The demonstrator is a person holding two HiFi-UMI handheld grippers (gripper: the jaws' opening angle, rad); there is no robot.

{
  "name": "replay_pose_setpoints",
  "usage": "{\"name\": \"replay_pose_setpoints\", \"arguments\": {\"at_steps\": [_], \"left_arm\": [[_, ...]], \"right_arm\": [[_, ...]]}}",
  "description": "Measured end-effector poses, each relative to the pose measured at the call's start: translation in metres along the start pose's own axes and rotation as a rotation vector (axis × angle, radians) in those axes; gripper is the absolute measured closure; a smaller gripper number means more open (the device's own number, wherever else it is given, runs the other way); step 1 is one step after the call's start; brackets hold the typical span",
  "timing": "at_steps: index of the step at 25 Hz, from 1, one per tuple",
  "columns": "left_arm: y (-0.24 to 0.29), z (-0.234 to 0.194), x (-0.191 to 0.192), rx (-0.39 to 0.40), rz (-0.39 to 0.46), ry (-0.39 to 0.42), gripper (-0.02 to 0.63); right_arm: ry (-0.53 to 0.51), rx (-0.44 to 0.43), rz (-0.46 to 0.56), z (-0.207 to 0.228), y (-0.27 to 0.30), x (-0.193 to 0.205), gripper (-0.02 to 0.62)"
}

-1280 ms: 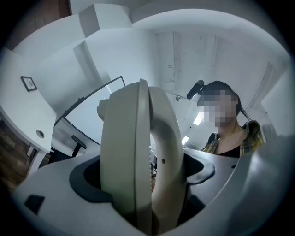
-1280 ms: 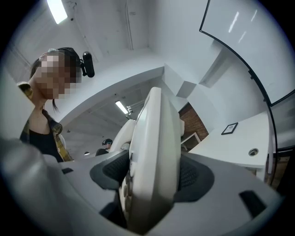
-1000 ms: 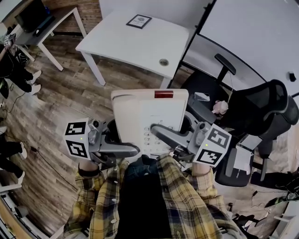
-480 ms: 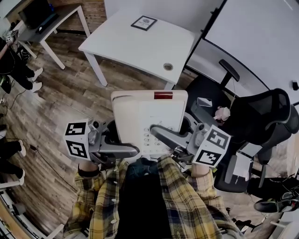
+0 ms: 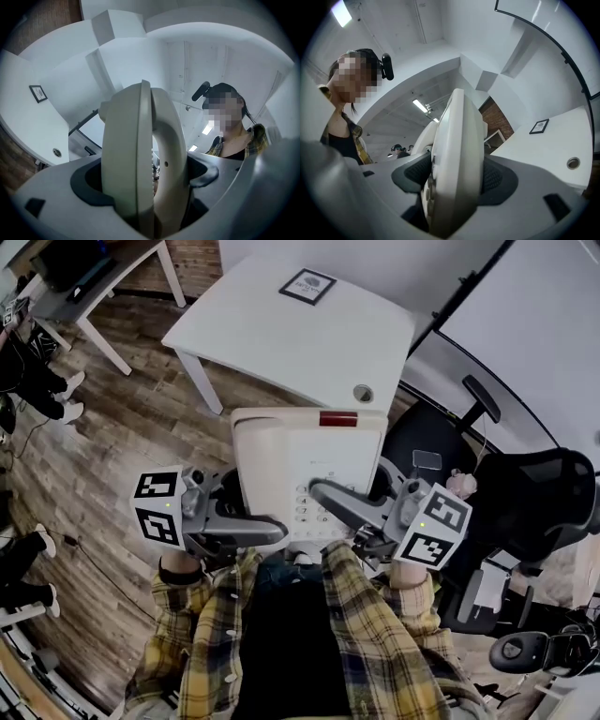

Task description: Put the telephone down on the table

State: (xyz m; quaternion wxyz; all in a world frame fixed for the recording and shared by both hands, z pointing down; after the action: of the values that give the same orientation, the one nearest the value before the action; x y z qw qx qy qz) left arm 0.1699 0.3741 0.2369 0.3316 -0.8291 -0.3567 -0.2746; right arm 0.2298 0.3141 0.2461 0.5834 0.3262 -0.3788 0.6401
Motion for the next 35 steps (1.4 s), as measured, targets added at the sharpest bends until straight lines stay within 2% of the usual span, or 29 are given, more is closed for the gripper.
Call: {"name": "replay_pose_setpoints", "arguments": {"at_steps": [4, 10, 17, 29, 35], "left_arm": [[-0.013, -0.031, -0.039, 0.003, -0.004, -0.01, 0.179], [-0.027, -0.052, -0.062, 0.019, -0.023, -0.012, 0.178], [-0.06, -0.083, -0.108, 0.038, -0.037, -0.017, 0.178], [-0.086, -0.107, -0.139, 0.024, 0.009, -0.028, 0.178], [-0.084, -0.142, -0.156, 0.01, 0.014, -0.043, 0.178]], "right_arm": [[0.006, 0.009, 0.002, 0.028, 0.042, -0.014, 0.316], [0.0, 0.025, 0.017, 0.043, 0.069, -0.018, 0.316], [-0.004, 0.047, 0.028, 0.064, 0.128, -0.023, 0.317], [0.015, 0.04, -0.029, 0.083, 0.174, -0.026, 0.316], [0.032, 0.04, -0.041, 0.117, 0.191, -0.033, 0.316]]}}
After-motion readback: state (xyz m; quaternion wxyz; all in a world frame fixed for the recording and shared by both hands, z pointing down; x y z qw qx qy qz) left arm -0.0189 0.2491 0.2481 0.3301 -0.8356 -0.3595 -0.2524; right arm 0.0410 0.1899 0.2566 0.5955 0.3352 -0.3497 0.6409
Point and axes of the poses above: the fingertips, and each gripper's own axes: y forward along the fingers, z to its right, x out of its underside, the point moved 2 cm from there along -y, backward along the fingers, and after that the axes turned 7 degrees about z, right-handed, at the moved point
